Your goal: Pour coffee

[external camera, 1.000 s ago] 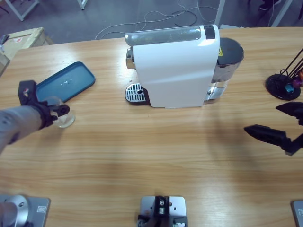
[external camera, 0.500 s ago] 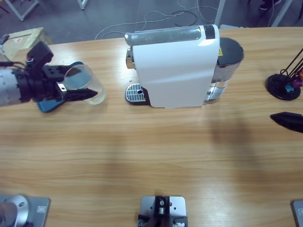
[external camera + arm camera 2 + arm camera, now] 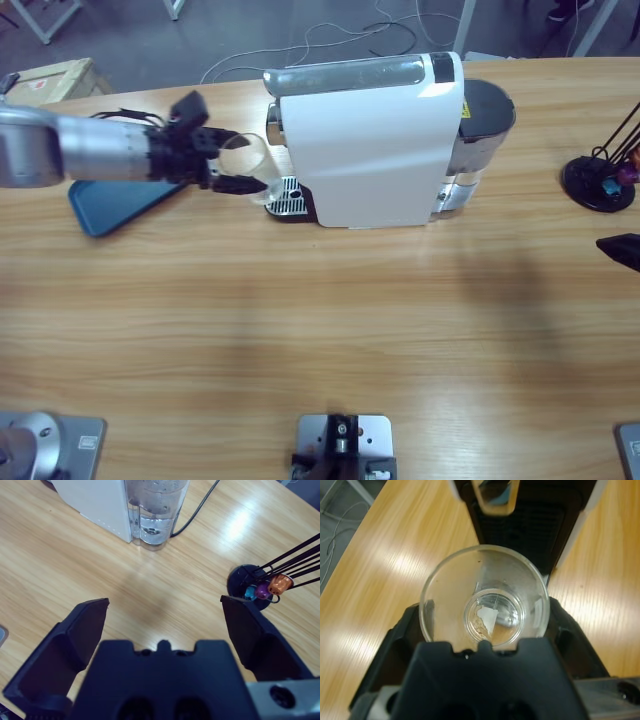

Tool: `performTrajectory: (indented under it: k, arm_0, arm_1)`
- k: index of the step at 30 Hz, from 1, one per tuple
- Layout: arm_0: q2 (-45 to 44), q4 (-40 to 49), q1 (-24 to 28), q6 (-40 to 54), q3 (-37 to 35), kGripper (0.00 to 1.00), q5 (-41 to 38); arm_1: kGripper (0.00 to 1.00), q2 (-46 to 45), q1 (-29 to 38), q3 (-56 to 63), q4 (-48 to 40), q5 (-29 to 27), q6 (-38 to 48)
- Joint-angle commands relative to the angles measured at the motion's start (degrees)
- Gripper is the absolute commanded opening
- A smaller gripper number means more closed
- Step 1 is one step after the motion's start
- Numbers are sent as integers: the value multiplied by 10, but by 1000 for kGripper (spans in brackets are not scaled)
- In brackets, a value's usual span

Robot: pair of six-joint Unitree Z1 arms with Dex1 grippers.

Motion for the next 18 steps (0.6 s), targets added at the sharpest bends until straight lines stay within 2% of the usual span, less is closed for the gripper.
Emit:
performTrajectory:
  k: [1, 8, 9, 10, 11, 13, 16, 18]
  arm_0:
    - [68, -38, -41, -9, -23, 0, -1]
    - [71, -38, -46, -20, -14, 0, -6]
    - [69, -38, -46, -31, -12, 183, -1]
    - [65, -38, -49, -37, -6, 769, 4]
    - [61, -38, -50, -41, -2, 906, 4]
    - [49, -39, -52, -53, 12, 905, 9]
    - [41, -39, -52, -53, 20, 982, 9]
    - [36, -39, -48, -54, 20, 982, 10]
  arm_1:
    - [1000, -11, -5, 5, 7, -6, -10]
    - [1000, -12, -6, 5, 7, -6, -10]
    - [1000, -12, -6, 5, 6, -6, -10]
    - [1000, -12, -6, 5, 6, -6, -10]
    - [1000, -12, -6, 6, 5, -6, -10]
    - [1000, -11, -6, 6, 4, -6, -10]
    - [1000, -10, -6, 6, 2, -5, -9]
    - [1000, -11, -6, 6, 2, -5, -8]
